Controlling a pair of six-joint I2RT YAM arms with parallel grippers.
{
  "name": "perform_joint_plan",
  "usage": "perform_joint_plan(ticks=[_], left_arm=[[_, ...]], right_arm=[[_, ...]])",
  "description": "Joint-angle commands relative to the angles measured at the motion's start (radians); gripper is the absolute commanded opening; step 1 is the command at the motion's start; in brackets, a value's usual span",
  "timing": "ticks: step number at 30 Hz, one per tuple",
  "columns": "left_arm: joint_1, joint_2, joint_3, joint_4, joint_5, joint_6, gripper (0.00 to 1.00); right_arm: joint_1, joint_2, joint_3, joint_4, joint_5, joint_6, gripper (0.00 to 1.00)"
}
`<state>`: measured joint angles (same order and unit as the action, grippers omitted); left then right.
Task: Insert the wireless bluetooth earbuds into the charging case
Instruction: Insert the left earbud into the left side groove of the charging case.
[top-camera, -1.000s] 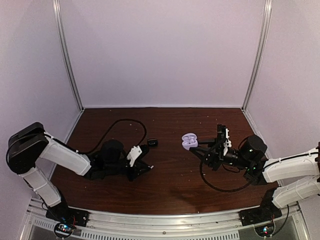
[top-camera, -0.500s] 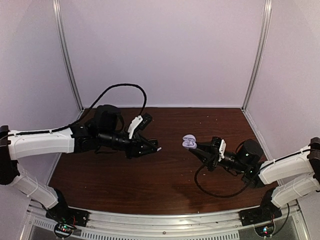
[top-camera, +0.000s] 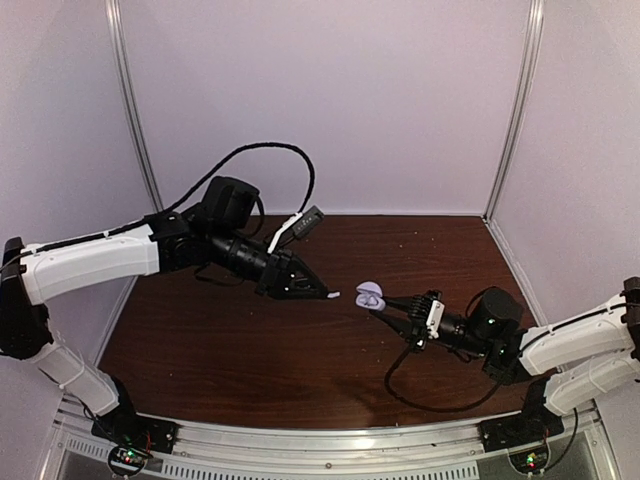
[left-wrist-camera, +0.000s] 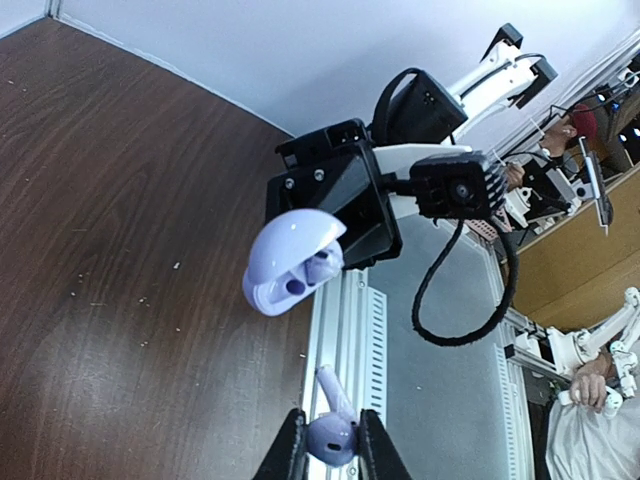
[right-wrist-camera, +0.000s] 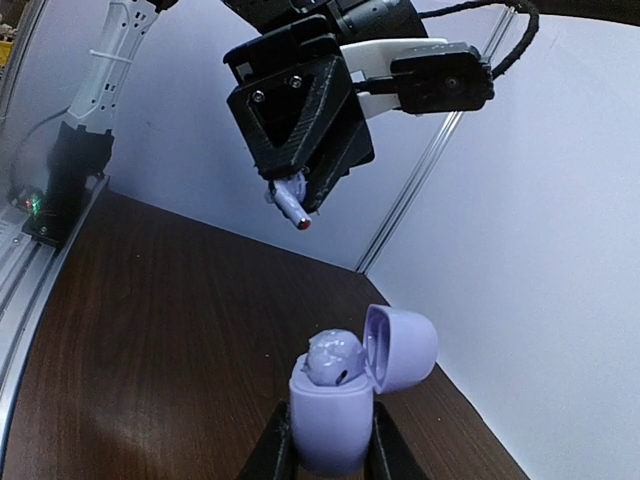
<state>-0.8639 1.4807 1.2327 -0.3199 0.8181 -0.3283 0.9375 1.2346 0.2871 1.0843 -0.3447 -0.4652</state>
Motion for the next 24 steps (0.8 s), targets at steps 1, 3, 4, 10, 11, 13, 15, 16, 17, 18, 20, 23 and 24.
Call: perform_joint_plan(ticks=[1,3,4,10,11,13,15,16,17,18,20,23,24], left_arm=[[0.002,0.022,0.05,-0.051,0.108,-0.021,0.1],[0.003,0.03,0.054,-0.063,0.125,-0.026,0.1],[0.002,0.034,0.054,-0.063,0.132,-0.031,0.1],[-0.003,0.051,0.065,-0.086,0.146,-0.038,0.09],[-0.005,0.055,0.064,-0.086,0.148,-0.041,0.09],[-0.011,0.068,0.067,-0.086,0.148,-0.046,0.08],[-0.015,0.08,0.071,-0.086,0.141,-0.051,0.08],[-0.015,0.084,0.072,-0.085,0.136,-0.055,0.08],[-0.016,0.087,0.073,-0.086,0.134,-0.057,0.08],[-0.016,0.092,0.073,-0.087,0.132,-0.058,0.08],[-0.017,0.102,0.075,-0.095,0.126,-0.058,0.08],[-0.018,0.121,0.094,-0.132,0.111,-0.045,0.08],[-0.019,0.125,0.095,-0.137,0.11,-0.045,0.08]], right_arm=[[0.03,-0.008,0.021,-0.027,0.027,-0.031,0.0],[0.04,-0.012,0.031,-0.057,0.014,-0.032,0.0],[0.046,-0.014,0.039,-0.074,0.009,-0.031,0.0],[0.074,-0.005,0.047,-0.096,0.015,-0.04,0.0],[0.077,-0.004,0.048,-0.096,0.016,-0.043,0.0],[0.083,0.0,0.052,-0.098,0.021,-0.05,0.0],[0.09,0.001,0.055,-0.103,0.024,-0.054,0.0],[0.094,0.001,0.057,-0.106,0.027,-0.057,0.0],[0.097,0.002,0.06,-0.111,0.029,-0.06,0.0],[0.099,0.003,0.063,-0.118,0.03,-0.063,0.0],[0.105,0.006,0.066,-0.119,0.032,-0.064,0.0],[0.112,0.013,0.071,-0.123,0.035,-0.069,0.0],[0.115,0.018,0.073,-0.126,0.036,-0.073,0.0]])
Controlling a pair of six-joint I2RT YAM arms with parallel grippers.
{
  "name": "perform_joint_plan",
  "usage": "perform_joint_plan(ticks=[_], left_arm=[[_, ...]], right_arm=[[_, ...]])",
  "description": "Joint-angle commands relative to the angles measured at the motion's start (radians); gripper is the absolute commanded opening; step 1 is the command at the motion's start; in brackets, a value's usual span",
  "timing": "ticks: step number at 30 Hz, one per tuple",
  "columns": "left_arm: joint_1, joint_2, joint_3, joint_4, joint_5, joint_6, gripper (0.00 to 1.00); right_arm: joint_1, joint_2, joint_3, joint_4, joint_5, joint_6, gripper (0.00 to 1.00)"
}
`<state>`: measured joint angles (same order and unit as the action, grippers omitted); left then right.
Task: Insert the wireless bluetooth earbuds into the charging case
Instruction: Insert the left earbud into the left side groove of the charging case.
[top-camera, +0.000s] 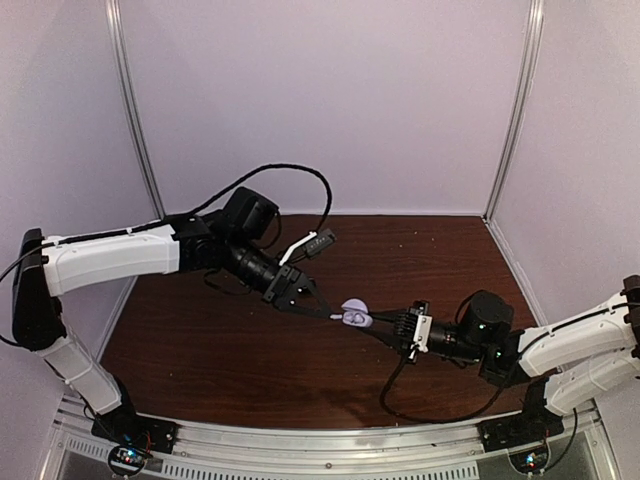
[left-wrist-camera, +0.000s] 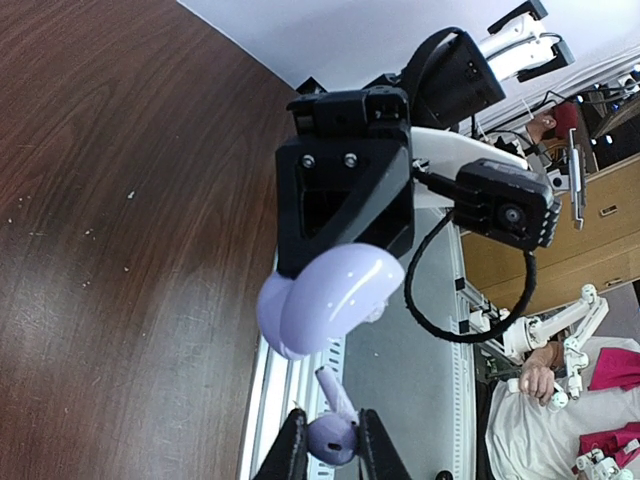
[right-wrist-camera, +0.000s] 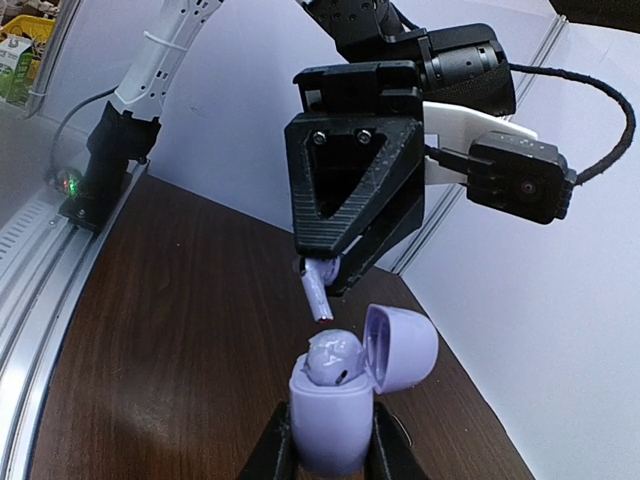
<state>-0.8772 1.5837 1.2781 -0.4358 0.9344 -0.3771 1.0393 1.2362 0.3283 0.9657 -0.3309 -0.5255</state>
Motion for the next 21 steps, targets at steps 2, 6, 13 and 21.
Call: perform_joint_plan(ticks=[2,6,13,21], left_arm=[[-0.009,0.027,0.052,-0.022,-0.005,-0.001,0.08],[-0.014,0.032,0.055,-0.022,-0.009,-0.004,0.08],[-0.019,0.045,0.056,-0.035,-0.021,0.002,0.07],[-0.023,0.062,0.076,-0.045,-0.044,-0.016,0.06]], right_arm=[[0.02,0.024,0.038,-0.015,0.028,-0.019,0.0],[0.028,0.031,0.043,-0.019,0.046,-0.028,0.0],[0.03,0.032,0.043,-0.019,0.053,-0.024,0.0],[0.031,0.033,0.048,-0.022,0.055,-0.031,0.0]])
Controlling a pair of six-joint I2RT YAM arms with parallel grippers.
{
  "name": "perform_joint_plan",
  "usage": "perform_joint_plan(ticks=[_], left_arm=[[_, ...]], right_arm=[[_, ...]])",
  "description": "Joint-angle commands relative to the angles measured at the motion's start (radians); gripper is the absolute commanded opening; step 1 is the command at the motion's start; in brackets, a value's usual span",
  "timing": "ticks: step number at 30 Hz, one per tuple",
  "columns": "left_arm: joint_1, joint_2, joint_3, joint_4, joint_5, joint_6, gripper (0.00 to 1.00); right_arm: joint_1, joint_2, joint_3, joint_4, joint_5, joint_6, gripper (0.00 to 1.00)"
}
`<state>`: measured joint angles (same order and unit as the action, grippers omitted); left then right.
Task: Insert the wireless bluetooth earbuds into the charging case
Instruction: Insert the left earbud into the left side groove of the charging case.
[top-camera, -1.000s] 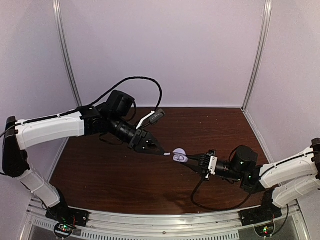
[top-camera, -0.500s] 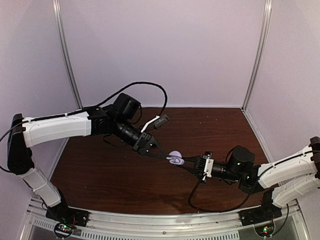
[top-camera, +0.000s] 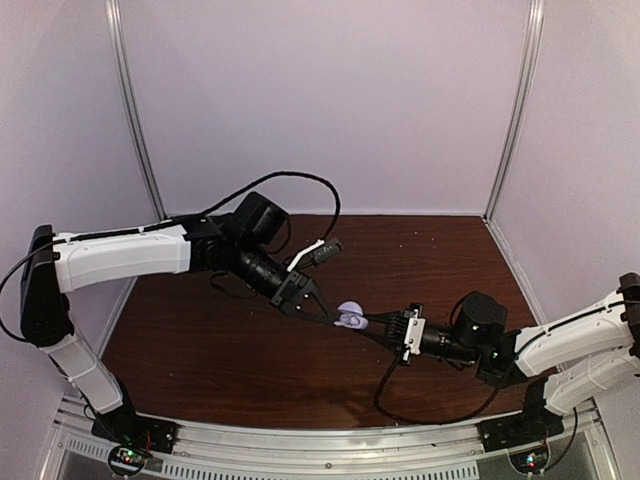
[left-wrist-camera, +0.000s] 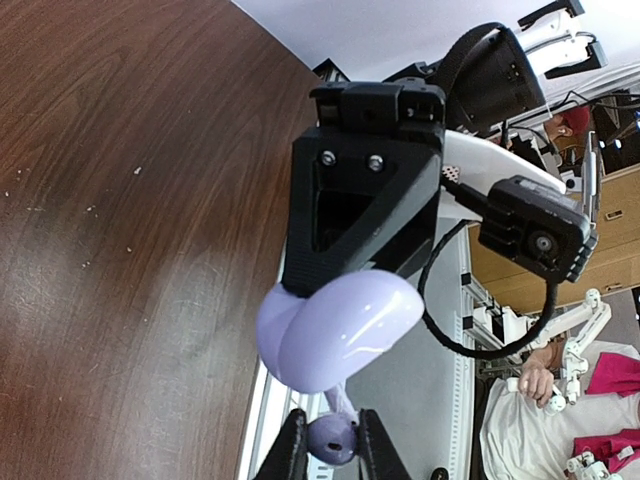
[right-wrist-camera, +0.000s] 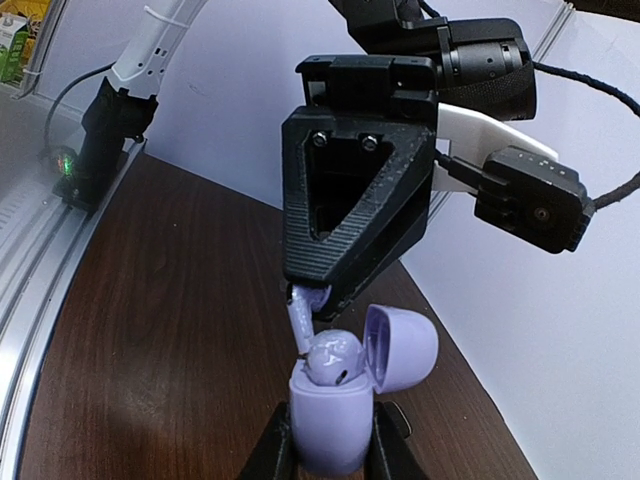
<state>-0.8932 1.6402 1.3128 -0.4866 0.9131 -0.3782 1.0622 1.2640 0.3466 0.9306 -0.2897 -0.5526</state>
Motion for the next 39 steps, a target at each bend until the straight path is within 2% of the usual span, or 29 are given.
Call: perform_joint_plan(ticks=[1,18,32,39], left_arm=[[-0.008,0.007,0.042,0.006,-0.023,-0.017,0.05],[-0.01,0.052,0.075,-0.052,-0.046,-0.009,0.03],[-0.025,0.072,0.088,-0.096,-0.011,0.009,0.03],[-0.026,0.089,0.128,-0.131,-0.079,-0.009,0.05]], right_arm=[[0.009,0.005,0.029,0.011,0.014,-0.005,0.0],[0.016,0.026,0.043,-0.001,0.035,-0.022,0.0],[0.023,0.032,0.034,0.013,0.059,-0.035,0.0],[0.038,0.02,0.035,0.013,0.046,-0.037,0.0]])
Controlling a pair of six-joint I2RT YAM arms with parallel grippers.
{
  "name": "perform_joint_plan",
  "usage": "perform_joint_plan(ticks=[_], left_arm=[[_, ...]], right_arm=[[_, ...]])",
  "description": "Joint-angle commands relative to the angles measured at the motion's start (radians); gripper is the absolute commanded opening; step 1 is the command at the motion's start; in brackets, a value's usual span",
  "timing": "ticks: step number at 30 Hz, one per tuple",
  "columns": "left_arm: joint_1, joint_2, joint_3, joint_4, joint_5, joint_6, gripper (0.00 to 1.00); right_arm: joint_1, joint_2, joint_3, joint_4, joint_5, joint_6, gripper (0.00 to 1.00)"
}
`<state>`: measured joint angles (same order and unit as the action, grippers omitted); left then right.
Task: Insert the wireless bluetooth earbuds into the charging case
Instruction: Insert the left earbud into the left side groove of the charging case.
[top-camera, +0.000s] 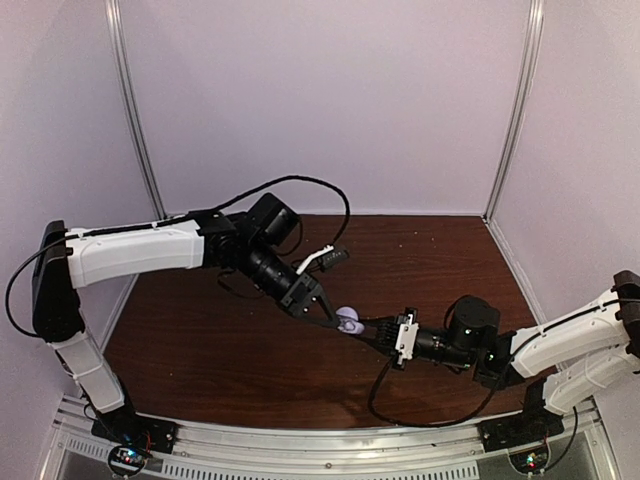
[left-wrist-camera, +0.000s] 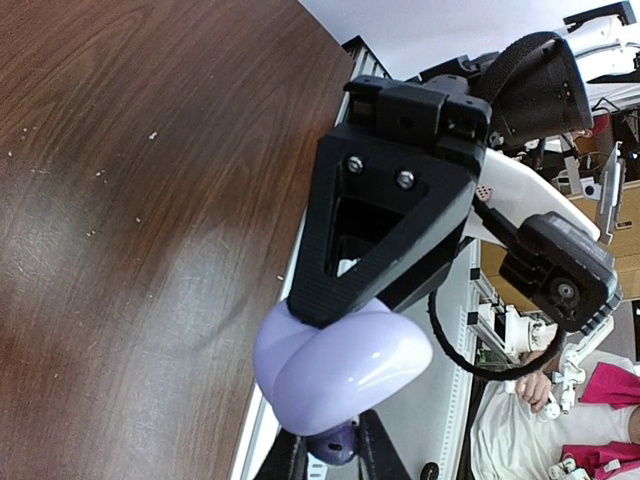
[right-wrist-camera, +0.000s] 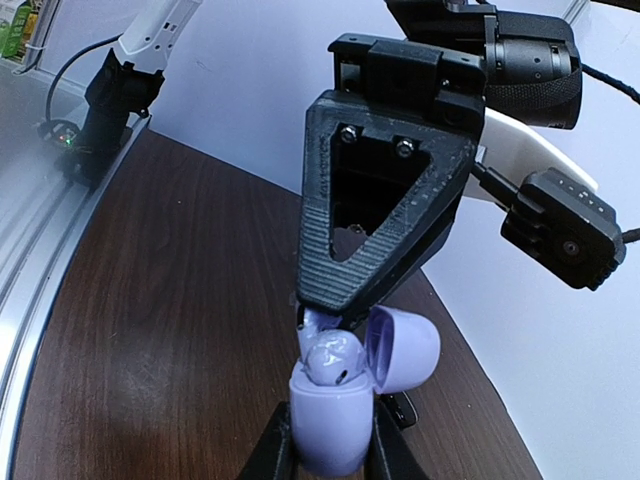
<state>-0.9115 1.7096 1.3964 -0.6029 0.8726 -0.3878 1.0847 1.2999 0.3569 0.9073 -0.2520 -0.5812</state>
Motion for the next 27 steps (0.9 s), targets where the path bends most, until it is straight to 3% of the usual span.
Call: perform_joint_plan(ticks=[1,13,27], left_arm=[[-0.008,0.024,0.049,-0.02,-0.046,-0.002,0.05],[-0.009,0.041,0.082,-0.026,-0.084,-0.031,0.11],[-0.009,0.05,0.103,-0.048,-0.088,-0.067,0.17]], right_arm=[[0.017,-0.017,0.025,0.036,0.008,-0.008,0.0],[0.03,-0.005,0.027,0.069,0.005,0.007,0.0],[0.031,0.052,-0.013,0.244,-0.005,0.033,0.0]])
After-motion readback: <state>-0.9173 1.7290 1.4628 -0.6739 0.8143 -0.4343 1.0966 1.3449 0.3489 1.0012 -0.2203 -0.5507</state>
